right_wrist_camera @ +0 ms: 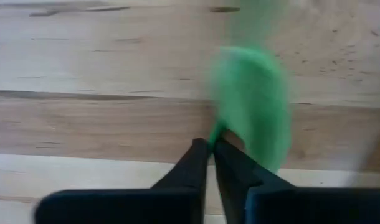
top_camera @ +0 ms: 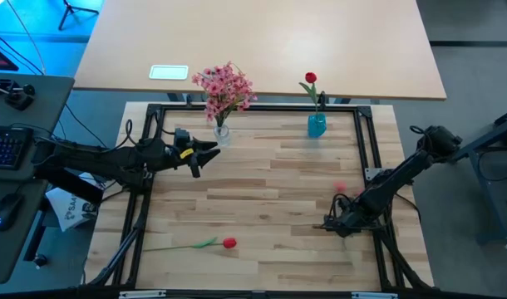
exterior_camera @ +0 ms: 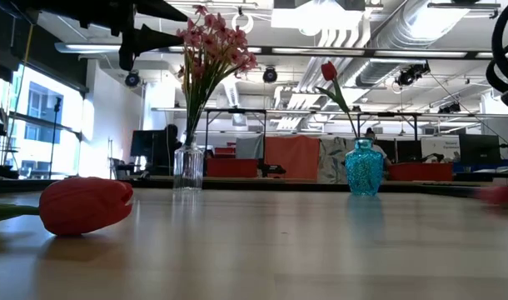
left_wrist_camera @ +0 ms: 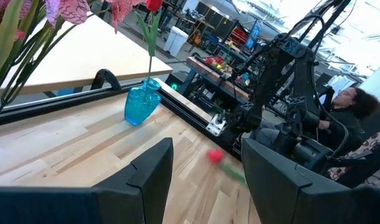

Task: Sort flowers into vase by color
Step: Put the right red tulip into the blue vase

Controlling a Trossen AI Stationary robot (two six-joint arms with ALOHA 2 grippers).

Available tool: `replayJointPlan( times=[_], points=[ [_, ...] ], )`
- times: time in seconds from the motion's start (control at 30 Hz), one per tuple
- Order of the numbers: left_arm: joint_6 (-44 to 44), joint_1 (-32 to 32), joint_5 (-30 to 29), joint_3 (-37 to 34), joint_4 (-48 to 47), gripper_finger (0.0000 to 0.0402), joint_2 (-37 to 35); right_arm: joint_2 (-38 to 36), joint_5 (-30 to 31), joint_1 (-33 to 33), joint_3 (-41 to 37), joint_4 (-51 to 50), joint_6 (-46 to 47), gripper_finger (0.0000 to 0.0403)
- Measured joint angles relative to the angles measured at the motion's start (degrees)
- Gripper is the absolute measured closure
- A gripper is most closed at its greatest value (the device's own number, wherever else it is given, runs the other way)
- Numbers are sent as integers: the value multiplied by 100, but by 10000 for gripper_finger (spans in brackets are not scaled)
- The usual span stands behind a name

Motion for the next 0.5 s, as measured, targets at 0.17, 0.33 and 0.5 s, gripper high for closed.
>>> replayJointPlan(
  times=[0.17,0.33,0.5],
  points=[
    [-27,0,0,0,-5,222,2,20,124,44,23,-21,-9,396],
    [5,0,0,0,-8,222,2,-152,749,165,449,-888,-224,401],
    [15,4,-2,-2,-7,222,2,-516,1708,241,1145,-1019,-925,402]
  ],
)
